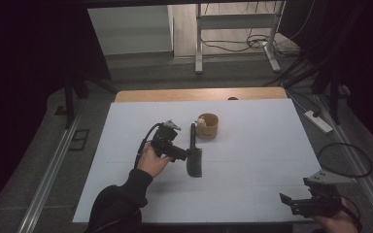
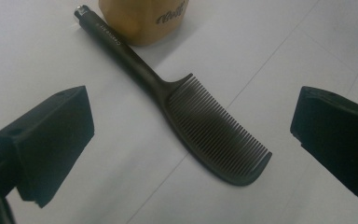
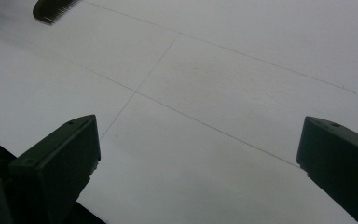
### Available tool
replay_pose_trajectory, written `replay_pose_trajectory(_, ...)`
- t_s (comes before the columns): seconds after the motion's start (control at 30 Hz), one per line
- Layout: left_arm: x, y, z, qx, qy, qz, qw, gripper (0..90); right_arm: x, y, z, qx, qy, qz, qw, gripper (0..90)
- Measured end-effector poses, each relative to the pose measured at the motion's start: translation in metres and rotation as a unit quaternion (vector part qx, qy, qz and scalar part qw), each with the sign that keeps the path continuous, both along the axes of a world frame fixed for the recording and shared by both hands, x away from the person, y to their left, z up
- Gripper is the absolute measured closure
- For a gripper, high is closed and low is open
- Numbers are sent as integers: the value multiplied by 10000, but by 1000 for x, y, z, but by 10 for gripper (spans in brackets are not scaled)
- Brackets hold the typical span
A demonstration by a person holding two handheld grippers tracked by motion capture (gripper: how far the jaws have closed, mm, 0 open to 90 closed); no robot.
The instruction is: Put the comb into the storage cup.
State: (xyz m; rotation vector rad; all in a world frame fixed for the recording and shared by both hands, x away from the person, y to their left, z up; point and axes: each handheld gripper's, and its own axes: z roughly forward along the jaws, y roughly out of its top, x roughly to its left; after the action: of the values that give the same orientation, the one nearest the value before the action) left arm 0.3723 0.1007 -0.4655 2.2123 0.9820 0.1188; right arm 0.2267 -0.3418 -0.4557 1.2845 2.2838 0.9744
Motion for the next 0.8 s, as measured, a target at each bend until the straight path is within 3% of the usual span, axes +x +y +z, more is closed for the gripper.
replay_pose_trajectory(0.8,34,-36,-13,339,140,-213,9991,15,0,0,0,-17,12,8,10000,0)
